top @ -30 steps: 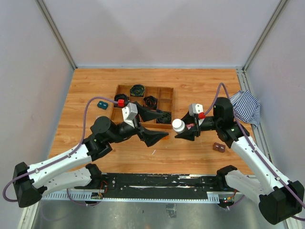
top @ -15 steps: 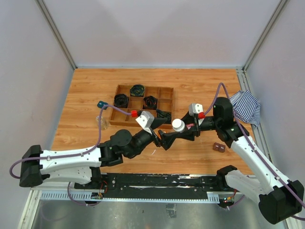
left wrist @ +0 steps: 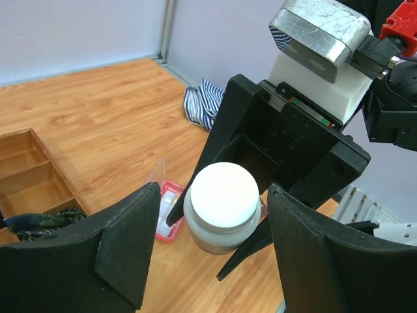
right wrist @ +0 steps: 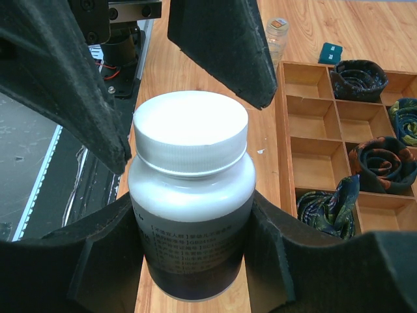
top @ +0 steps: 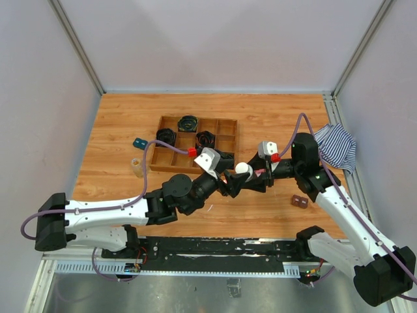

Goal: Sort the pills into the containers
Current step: Screw the lid of the pill bottle onto the pill bottle, then place the pill bottle at the center of the board.

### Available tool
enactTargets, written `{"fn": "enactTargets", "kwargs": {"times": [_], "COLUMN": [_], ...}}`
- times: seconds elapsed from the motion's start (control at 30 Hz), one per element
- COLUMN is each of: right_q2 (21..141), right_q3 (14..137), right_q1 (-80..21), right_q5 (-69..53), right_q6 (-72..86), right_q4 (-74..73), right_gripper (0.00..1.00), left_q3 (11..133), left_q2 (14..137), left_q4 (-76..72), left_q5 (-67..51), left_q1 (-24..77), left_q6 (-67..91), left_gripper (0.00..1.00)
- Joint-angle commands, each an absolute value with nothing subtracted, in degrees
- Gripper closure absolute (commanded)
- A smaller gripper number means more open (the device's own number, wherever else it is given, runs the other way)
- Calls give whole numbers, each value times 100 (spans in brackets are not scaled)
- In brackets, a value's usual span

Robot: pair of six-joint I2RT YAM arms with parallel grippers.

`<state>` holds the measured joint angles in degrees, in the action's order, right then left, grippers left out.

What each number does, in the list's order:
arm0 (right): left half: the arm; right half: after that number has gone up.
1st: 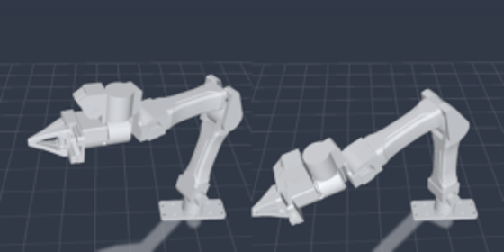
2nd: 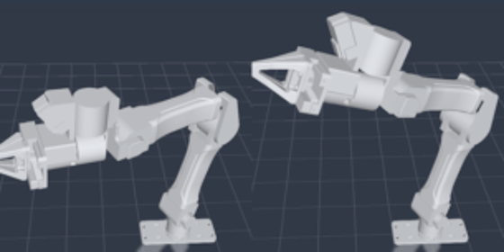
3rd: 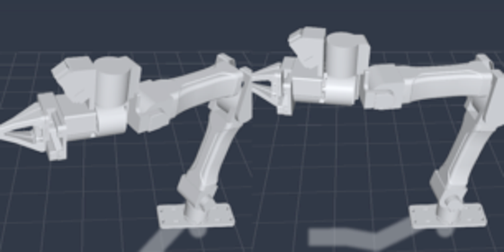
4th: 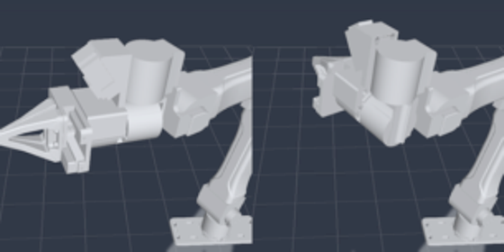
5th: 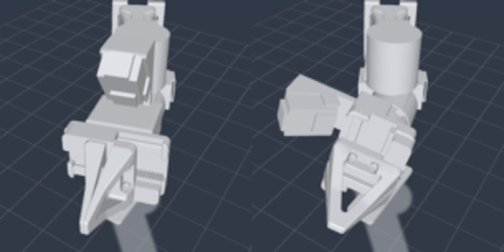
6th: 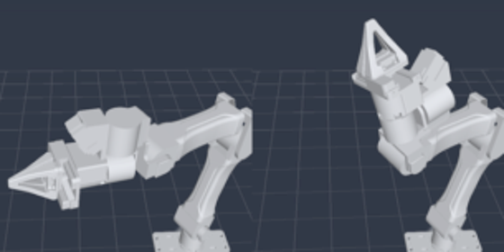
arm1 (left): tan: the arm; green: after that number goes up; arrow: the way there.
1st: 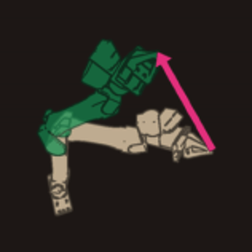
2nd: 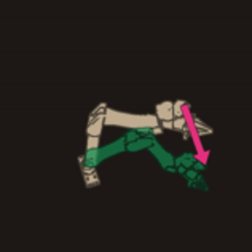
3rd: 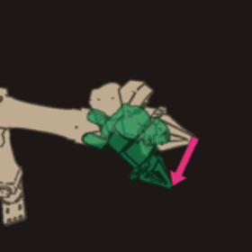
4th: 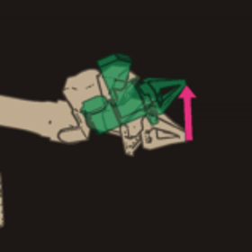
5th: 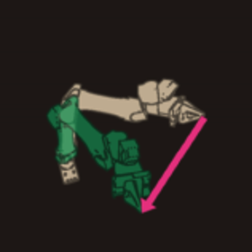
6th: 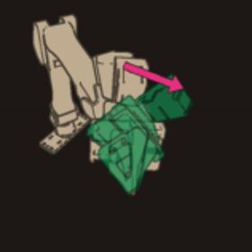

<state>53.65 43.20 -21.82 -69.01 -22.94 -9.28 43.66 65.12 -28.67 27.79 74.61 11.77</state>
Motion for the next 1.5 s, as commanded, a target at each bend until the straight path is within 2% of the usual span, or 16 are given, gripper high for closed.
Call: {"fn": "enactTargets", "kwargs": {"times": [0.0,0.13,0.23,0.33,0.5,0.6,0.67,0.83,0.87,0.9,1.03,1.2,1.33,1.47], "right_q2": [5353,5353,5353,5353,5344,5344,5356,5429,5446,5484,5510,5435,5430,5410], "right_q3": [4418,4416,4411,4404,4411,4396,4402,4431,4438,4457,4549,4737,4771,4699], "right_q1": [-2119,-2121,-2120,-2122,-2119,-2125,-2123,-2125,-2122,-2126,-2127,-2028,-1741,-1447], "right_q5": [-7014,-7022,-7027,-7025,-7033,-7039,-7077,-7149,-7132,-7134,-7090,-6927,-6880,-6778], "right_q6": [-2295,-2301,-2291,-2285,-2281,-2268,-2251,-2155,-2134,-2127,-2244,-2668,-2594,-2364], "right_q4": [-879,-879,-879,-870,-866,-859,-855,-878,-885,-918,-1105,-1606,-1601,-1373], "right_gripper": [100,100,99,99,99,98,90,23,5,1,2,2,2,2], "left_q3": [4600,4661,4688,4690,4636,4579,4519,4333,4281,4234,3906,3385,3027,2521], "left_q2": [6624,6731,6771,6798,6763,6729,6671,6465,6421,6378,6156,5555,5106,4729], "left_q4": [-3057,-2959,-2921,-2909,-2905,-2901,-2903,-2837,-2805,-2738,-2442,-1519,-337,217], "left_q5": [2810,2796,2683,2483,2081,1868,1767,1708,1758,1814,2367,3605,3960,4014], "left_q1": [7515,7515,7515,7507,7449,7365,7290,7103,7069,7034,6950,6697,5948,5246], "left_q6": [1098,1082,1036,881,691,655,703,869,928,984,1200,1682,2577,3328], "left_gripper": [29,33,40,53,87,99,100,100,100,100,100,100,100,100]}}
